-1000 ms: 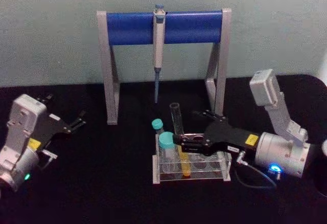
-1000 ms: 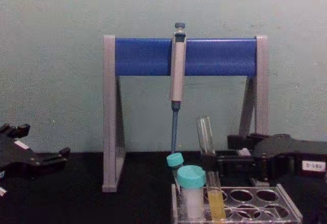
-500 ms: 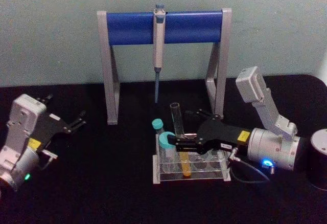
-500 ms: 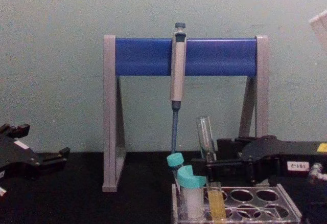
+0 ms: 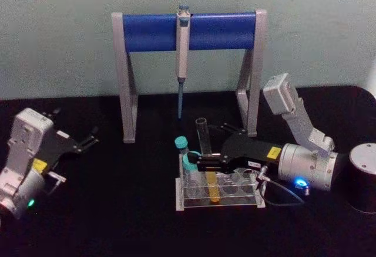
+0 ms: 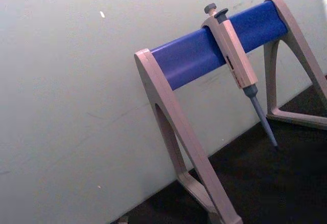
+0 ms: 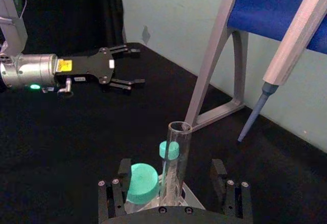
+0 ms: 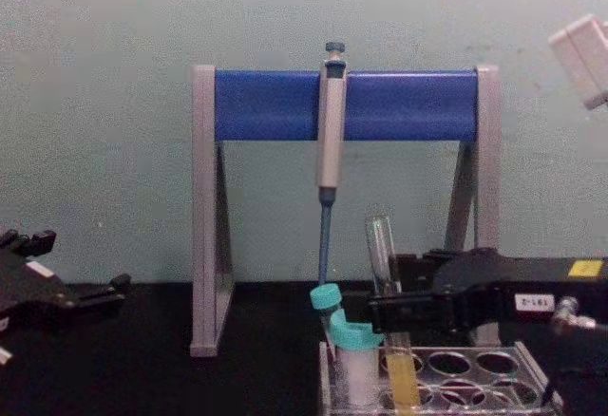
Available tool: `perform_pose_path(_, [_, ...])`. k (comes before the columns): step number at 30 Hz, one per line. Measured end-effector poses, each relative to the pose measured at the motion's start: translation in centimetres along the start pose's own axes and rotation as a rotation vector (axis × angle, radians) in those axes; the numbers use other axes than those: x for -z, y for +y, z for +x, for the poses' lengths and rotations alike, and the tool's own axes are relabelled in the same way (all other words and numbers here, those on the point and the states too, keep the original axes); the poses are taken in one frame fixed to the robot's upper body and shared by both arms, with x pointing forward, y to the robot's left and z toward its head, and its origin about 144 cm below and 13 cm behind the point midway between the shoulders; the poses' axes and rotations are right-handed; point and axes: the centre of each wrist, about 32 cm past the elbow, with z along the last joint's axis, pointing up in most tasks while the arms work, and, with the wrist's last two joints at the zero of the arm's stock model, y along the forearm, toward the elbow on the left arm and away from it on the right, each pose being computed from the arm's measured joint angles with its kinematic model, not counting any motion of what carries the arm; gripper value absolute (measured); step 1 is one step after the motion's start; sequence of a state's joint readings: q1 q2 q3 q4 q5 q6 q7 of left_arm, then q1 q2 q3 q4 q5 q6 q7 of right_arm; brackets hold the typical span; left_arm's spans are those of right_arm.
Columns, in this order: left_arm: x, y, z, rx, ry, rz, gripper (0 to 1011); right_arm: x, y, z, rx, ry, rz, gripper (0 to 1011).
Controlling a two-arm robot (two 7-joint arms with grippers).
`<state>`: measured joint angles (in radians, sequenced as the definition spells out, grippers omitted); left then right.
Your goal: Pick up the test tube from the test tube rack, shake it, then place it back into the test tube rack.
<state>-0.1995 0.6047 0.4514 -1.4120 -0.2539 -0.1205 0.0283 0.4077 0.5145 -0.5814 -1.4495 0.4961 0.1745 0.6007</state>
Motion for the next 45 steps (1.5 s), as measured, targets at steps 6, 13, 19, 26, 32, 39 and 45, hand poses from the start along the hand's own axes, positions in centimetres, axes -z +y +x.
perform_pose_path(6, [0.0, 0.0, 0.0, 0.0, 0.0, 0.0, 1002, -0.02, 0.03, 0.01, 0.001, -0.003, -0.002, 1000])
perform_pose_path(13, [0.0, 0.0, 0.0, 0.0, 0.0, 0.0, 1001, -0.02, 0.01, 0.02, 0.002, -0.002, -0.001, 1000])
perform_pose_path(19, [0.0, 0.0, 0.0, 0.0, 0.0, 0.0, 1001, -0.02, -0.01, 0.04, 0.003, -0.002, -0.001, 929])
perform_pose_path(26, [0.0, 0.0, 0.0, 0.0, 0.0, 0.0, 1001, -0.01, -0.02, 0.04, 0.004, -0.001, 0.0, 747])
perform_pose_path(32, [0.0, 0.0, 0.0, 0.0, 0.0, 0.0, 1001, -0.01, -0.03, 0.03, 0.004, -0.001, 0.001, 548])
perform_pose_path(39, [0.0, 0.0, 0.0, 0.0, 0.0, 0.0, 1001, 0.0, -0.03, 0.02, 0.003, 0.0, 0.001, 322])
perform_pose_path(45, [0.0, 0.0, 0.0, 0.0, 0.0, 0.0, 1001, 0.0, -0.03, 0.02, 0.003, 0.0, 0.001, 232])
